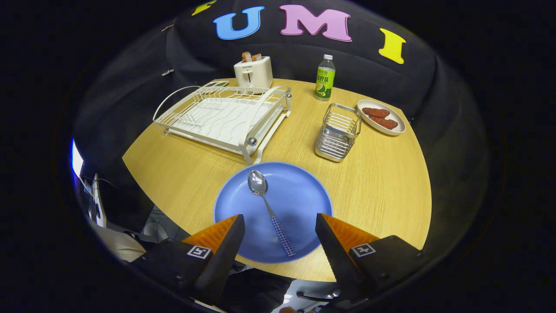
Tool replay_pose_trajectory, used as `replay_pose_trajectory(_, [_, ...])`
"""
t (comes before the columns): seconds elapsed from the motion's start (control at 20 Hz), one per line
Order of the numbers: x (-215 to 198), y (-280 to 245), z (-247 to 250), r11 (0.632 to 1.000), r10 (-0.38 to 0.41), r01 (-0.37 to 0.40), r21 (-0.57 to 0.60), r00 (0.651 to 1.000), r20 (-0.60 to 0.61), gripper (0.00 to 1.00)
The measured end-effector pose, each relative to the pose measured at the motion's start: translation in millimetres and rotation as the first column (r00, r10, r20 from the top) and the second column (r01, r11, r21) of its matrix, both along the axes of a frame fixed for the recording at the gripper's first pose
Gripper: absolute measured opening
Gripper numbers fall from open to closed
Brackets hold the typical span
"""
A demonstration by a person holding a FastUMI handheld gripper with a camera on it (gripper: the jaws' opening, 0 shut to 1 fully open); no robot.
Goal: Take the plate from the dish rack, then take the spoon from the basket and place it into the plate.
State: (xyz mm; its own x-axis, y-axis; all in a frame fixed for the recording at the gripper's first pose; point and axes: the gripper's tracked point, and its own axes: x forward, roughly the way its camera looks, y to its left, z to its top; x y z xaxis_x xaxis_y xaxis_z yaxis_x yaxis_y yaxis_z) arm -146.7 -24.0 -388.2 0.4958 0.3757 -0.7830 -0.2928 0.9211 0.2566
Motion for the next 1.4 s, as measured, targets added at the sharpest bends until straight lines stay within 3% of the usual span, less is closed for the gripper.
replay_pose_trajectory(0.25, [24.8,-7.8,37.6,0.997,-0.077,0.077,0.005,0.992,0.103,1.00])
replay_pose_trajectory(0.5, [60.0,-12.9,105.7,0.989,-0.149,0.145,0.033,0.958,0.247,1.00])
replay_pose_trajectory(0.95, [100.4,-0.2,242.6,0.985,-0.174,0.155,0.079,0.851,0.496,0.99])
replay_pose_trajectory(1.4, [104.1,1.5,320.1,0.968,-0.244,0.226,0.112,0.726,0.643,0.98])
